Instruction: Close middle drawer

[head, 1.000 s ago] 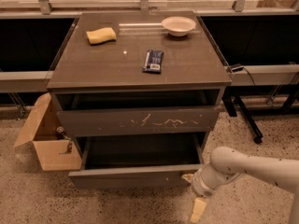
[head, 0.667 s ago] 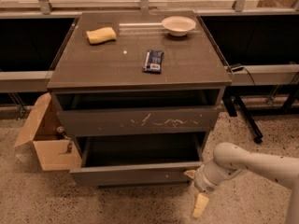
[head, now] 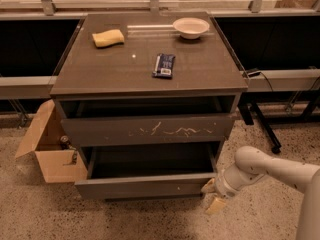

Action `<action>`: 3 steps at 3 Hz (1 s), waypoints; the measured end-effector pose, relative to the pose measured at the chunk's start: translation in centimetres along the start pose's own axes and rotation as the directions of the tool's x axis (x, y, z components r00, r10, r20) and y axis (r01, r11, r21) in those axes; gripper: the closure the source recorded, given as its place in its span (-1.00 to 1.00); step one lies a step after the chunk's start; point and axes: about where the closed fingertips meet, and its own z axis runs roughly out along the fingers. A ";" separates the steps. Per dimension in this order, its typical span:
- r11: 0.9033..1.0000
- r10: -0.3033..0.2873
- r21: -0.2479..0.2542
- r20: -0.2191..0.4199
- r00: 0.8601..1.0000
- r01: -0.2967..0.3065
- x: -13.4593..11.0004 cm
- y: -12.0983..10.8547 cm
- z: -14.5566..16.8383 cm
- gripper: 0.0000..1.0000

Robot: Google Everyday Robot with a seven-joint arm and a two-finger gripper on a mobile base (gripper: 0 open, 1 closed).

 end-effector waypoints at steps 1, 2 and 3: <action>1.000 0.015 0.020 -0.001 1.000 -0.015 0.8 -2.1 -0.8 -0.29; 1.000 0.018 0.024 -0.001 1.000 -0.018 1.0 -2.3 -1.0 -0.76; 0.999 0.019 0.047 0.002 1.000 -0.019 1.1 -4.0 -1.9 -1.00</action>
Offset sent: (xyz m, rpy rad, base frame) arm 0.0626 -0.0395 0.0068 -0.0138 -0.0504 -0.0713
